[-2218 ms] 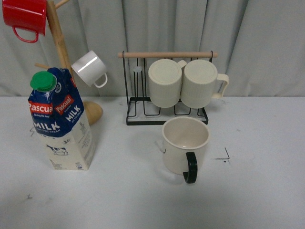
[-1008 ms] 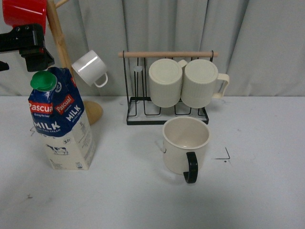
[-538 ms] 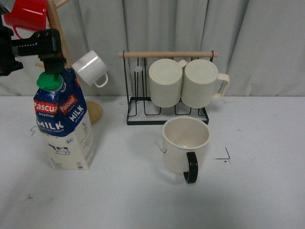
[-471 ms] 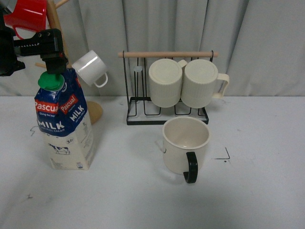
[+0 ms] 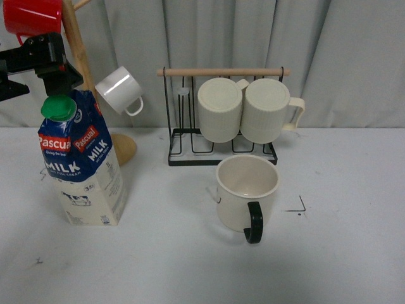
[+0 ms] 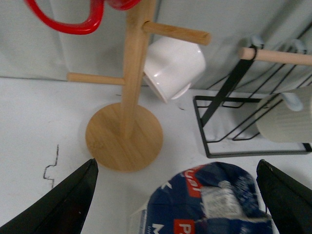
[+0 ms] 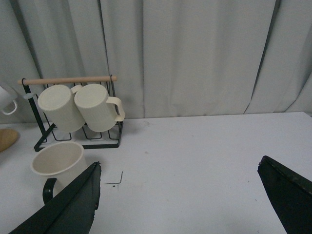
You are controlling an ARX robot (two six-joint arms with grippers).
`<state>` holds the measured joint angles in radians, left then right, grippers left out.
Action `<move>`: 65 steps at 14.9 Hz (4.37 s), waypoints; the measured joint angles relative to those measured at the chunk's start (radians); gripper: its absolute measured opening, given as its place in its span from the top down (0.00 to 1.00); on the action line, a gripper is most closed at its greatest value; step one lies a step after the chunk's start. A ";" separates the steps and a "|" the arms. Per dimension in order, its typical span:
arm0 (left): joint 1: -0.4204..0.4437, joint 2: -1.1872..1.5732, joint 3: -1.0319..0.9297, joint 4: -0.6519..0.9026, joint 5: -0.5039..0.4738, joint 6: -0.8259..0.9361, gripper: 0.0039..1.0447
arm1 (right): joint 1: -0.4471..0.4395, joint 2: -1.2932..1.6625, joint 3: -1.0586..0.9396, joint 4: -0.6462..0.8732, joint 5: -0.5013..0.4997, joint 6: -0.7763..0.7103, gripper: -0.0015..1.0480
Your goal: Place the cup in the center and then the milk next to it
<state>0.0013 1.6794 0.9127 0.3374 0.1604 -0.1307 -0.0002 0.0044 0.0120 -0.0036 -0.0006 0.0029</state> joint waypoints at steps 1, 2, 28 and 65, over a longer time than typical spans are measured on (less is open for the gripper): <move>-0.004 -0.025 -0.008 -0.004 0.036 0.000 0.06 | 0.000 0.000 0.000 0.000 0.000 0.000 0.06; -0.029 -0.055 -0.008 -0.011 0.052 0.014 0.06 | 0.000 0.000 0.000 0.000 0.000 0.000 0.06; -0.331 -0.070 0.043 -0.107 -0.282 0.186 0.80 | 0.000 0.000 0.000 0.000 0.000 0.000 0.06; -0.108 -0.969 -0.600 0.081 -0.271 0.113 0.93 | 0.000 0.000 0.000 0.000 0.000 0.000 0.06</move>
<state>-0.1066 0.7109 0.3122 0.4183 -0.1104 -0.0177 -0.0002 0.0044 0.0120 -0.0032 -0.0006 0.0029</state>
